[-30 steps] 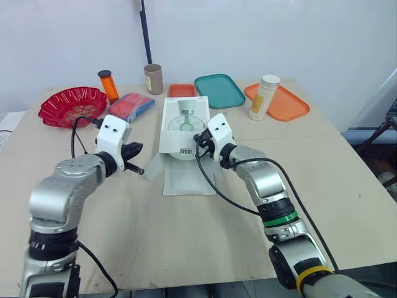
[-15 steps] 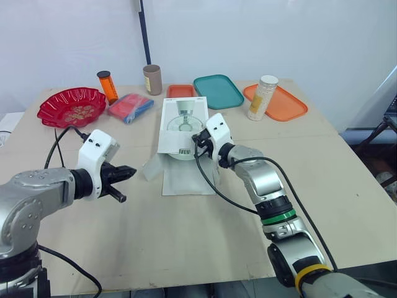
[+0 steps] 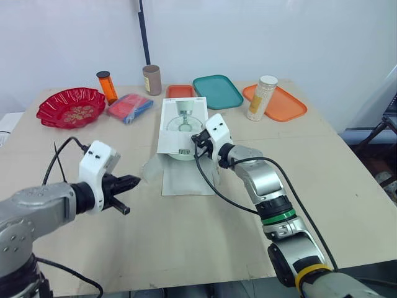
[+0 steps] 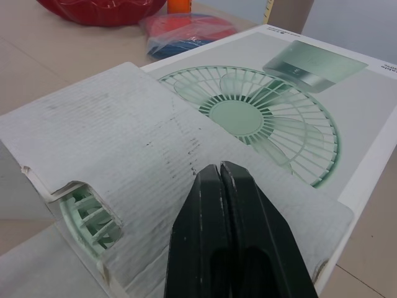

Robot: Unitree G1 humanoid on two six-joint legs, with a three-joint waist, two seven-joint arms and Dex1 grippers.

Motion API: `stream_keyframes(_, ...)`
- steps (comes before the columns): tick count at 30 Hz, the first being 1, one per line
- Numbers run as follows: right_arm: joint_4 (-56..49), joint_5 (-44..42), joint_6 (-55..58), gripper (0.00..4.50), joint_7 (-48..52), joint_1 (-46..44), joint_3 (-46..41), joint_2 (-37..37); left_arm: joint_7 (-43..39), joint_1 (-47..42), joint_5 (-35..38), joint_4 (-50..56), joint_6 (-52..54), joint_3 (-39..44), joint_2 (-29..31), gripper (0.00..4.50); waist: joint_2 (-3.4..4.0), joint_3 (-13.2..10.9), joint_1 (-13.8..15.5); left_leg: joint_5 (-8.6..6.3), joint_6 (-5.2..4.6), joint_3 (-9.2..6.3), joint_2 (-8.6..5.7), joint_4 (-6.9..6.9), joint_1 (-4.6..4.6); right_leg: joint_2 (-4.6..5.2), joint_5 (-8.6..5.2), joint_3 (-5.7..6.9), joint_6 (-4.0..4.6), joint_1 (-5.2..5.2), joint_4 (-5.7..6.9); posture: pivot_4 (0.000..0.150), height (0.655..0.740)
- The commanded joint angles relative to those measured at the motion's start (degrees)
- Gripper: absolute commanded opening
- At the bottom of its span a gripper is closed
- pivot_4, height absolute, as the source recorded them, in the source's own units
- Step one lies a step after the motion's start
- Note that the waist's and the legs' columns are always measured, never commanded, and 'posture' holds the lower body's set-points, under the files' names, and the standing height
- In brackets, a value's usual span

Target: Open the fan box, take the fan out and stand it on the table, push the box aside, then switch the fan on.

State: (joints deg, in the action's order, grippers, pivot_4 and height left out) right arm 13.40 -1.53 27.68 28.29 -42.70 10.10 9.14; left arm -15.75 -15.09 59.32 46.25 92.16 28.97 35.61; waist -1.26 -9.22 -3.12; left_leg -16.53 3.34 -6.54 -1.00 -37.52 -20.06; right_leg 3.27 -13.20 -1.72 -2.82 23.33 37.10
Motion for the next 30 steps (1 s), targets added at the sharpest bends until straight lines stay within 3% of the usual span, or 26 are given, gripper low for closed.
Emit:
stream_keyframes(1,2.7,0.7,1.1,0.03,0.0,1.9,1.1,0.0,5.4,3.5,8.1,2.6,0.3,4.8,1.4,0.00,-0.04,0.0,0.1,0.00,0.00,0.01,0.00,0.00,0.00,0.00,0.00,0.00,0.00,0.00,0.00,0.150,0.7400)
stream_keyframes(6,2.2,0.5,1.0,0.03,0.4,1.9,1.4,-0.3,13.7,6.9,19.1,0.9,-1.9,8.2,4.6,0.00,-0.22,0.1,0.2,0.00,0.00,-0.01,-0.01,0.00,0.01,0.00,0.00,0.01,0.01,-0.02,-0.01,0.150,0.7400)
stream_keyframes(12,1.8,0.8,0.8,0.03,0.3,2.2,1.8,-0.4,29.4,11.9,36.8,-0.9,-18.1,-0.5,10.2,0.00,-0.29,0.2,0.2,-0.02,0.04,0.04,0.00,0.02,0.02,0.01,0.00,-0.02,0.02,-0.01,-0.05,0.150,0.7400)
stream_keyframes(17,1.0,1.1,0.8,0.00,0.7,2.8,2.0,0.6,35.1,20.9,43.3,0.3,-28.8,-3.5,14.1,1.64,-0.27,0.2,0.4,-0.08,0.11,0.16,0.13,0.06,0.08,-0.03,-0.03,-0.02,0.13,0.02,-0.06,0.150,0.7400)
stream_keyframes(20,0.8,1.1,0.9,0.00,0.8,3.0,2.1,0.6,36.0,23.9,43.2,0.5,-33.2,-4.7,15.3,2.66,-0.28,0.2,0.5,-0.09,0.11,0.16,0.11,0.06,0.08,-0.02,-0.04,-0.02,0.13,0.00,-0.07,0.150,0.7400)
stream_keyframes(25,0.0,1.2,1.4,0.00,0.9,3.4,2.3,0.7,40.6,23.4,42.5,0.5,-42.9,-10.9,10.9,4.44,-0.26,0.2,0.6,-0.10,0.09,0.17,0.10,0.07,0.08,-0.02,-0.08,0.00,0.15,-0.03,-0.11,0.150,0.7400)
stream_keyframes(30,-0.8,1.2,2.0,0.00,0.9,3.8,2.3,1.0,42.5,22.7,39.3,-0.3,-47.2,-16.5,8.1,4.48,-0.25,0.2,0.6,-0.10,0.08,0.17,0.10,0.10,0.06,-0.03,-0.08,0.01,0.15,-0.01,-0.13,0.150,0.7400)
